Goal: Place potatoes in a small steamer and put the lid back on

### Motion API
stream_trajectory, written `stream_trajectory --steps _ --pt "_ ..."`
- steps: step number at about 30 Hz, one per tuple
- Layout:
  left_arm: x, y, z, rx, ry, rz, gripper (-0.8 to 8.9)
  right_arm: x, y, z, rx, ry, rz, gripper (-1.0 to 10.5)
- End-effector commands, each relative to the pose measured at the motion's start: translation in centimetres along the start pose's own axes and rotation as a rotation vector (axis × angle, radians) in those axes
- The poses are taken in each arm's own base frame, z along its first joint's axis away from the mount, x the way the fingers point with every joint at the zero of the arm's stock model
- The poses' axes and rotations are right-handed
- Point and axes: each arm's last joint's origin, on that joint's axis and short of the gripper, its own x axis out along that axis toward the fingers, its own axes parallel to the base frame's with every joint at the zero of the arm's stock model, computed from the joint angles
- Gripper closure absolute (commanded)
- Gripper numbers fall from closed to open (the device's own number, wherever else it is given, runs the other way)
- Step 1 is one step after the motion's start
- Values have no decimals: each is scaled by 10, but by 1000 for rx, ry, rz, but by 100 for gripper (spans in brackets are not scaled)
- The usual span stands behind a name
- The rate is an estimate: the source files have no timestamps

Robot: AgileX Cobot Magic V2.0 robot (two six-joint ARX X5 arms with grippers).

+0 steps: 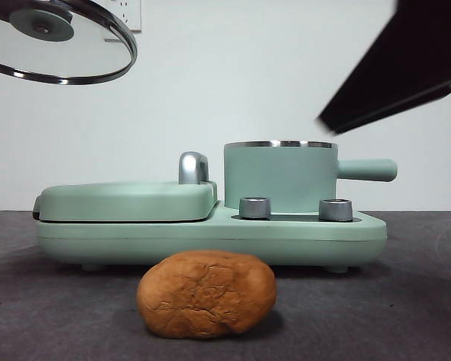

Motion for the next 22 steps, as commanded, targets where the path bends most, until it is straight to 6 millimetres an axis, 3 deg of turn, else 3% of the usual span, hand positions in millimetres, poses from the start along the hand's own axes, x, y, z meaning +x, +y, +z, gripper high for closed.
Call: stream_trajectory --steps 1,11,22 --pt "-2 -1 7 -10 -38 -1 798 18 1 6 -28 6 45 601" --pt "-2 -1 6 -11 -31 -2 798 70 -3 3 -32 37 96 574" --pt "-2 -1 6 -11 -31 -2 798 100 -10 -9 -12 78 110 573"
